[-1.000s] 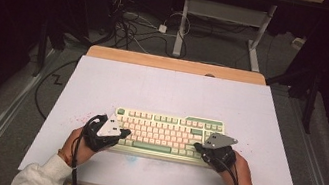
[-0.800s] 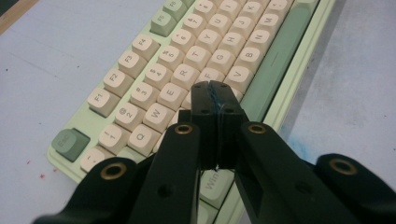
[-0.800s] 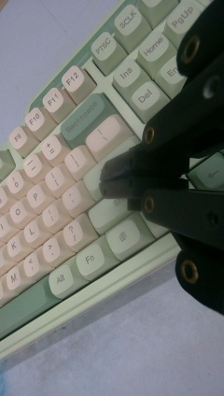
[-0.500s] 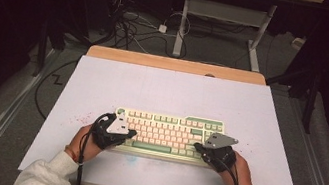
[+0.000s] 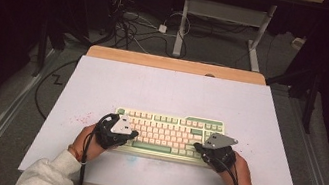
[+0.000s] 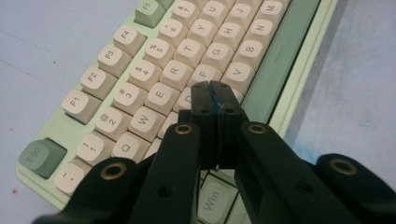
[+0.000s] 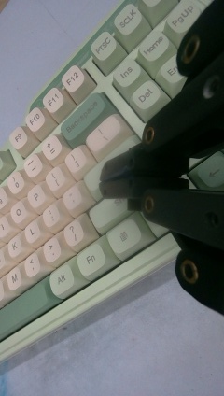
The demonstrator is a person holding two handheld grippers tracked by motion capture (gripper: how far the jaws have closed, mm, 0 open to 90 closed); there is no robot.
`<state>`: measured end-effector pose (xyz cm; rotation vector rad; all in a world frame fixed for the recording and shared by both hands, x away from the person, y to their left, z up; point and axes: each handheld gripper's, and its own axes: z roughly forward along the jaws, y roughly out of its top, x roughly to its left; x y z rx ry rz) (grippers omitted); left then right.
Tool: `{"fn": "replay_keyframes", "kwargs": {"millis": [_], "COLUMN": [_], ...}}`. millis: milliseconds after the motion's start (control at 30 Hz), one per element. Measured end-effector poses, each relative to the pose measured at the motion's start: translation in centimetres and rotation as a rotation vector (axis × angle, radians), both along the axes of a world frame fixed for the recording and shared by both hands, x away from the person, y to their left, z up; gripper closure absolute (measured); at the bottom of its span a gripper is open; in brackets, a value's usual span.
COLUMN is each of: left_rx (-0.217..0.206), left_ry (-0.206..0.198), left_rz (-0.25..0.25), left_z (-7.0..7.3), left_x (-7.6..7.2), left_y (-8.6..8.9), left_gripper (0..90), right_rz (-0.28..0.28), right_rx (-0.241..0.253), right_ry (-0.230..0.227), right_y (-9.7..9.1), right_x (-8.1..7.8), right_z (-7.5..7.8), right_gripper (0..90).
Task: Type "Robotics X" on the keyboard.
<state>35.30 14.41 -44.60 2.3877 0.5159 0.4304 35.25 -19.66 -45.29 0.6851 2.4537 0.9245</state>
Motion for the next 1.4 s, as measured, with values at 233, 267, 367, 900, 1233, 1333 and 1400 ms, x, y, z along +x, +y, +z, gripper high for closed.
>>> {"fn": "replay_keyframes", "kwargs": {"millis": [233,267,367,900,1233,1333,1400], "left_rx": [0.009,0.012,0.020,0.013,-0.005,-0.007,-0.014], "left_ry": [0.002,0.004,0.003,-0.009,-0.032,-0.039,-0.045], "left_rz": [-0.006,-0.008,-0.010,0.003,0.015,0.019,0.023], "left_z": [-0.2,-0.2,-0.3,0.0,0.5,0.6,0.6], "left_x": [0.1,0.1,0.2,0.1,-0.1,-0.1,-0.2], "left_y": [-0.4,-0.5,-0.6,-0.6,-0.2,-0.2,-0.1], "left_gripper": [87.0,87.1,87.0,87.6,87.6,87.6,87.4], "right_rz": [-0.001,-0.001,0.000,0.001,0.006,0.008,0.008], "right_rx": [-0.001,-0.003,0.000,-0.007,-0.016,-0.021,-0.022], "right_ry": [-0.002,-0.003,-0.003,-0.005,-0.006,-0.009,-0.018], "right_y": [0.0,0.0,0.0,0.1,0.1,0.1,0.1], "right_x": [0.0,0.0,0.0,0.0,-0.1,-0.1,-0.2], "right_z": [0.0,0.0,0.0,0.0,0.1,0.2,0.3], "right_gripper": [90.0,90.0,90.0,90.0,90.0,90.0,90.0]}}
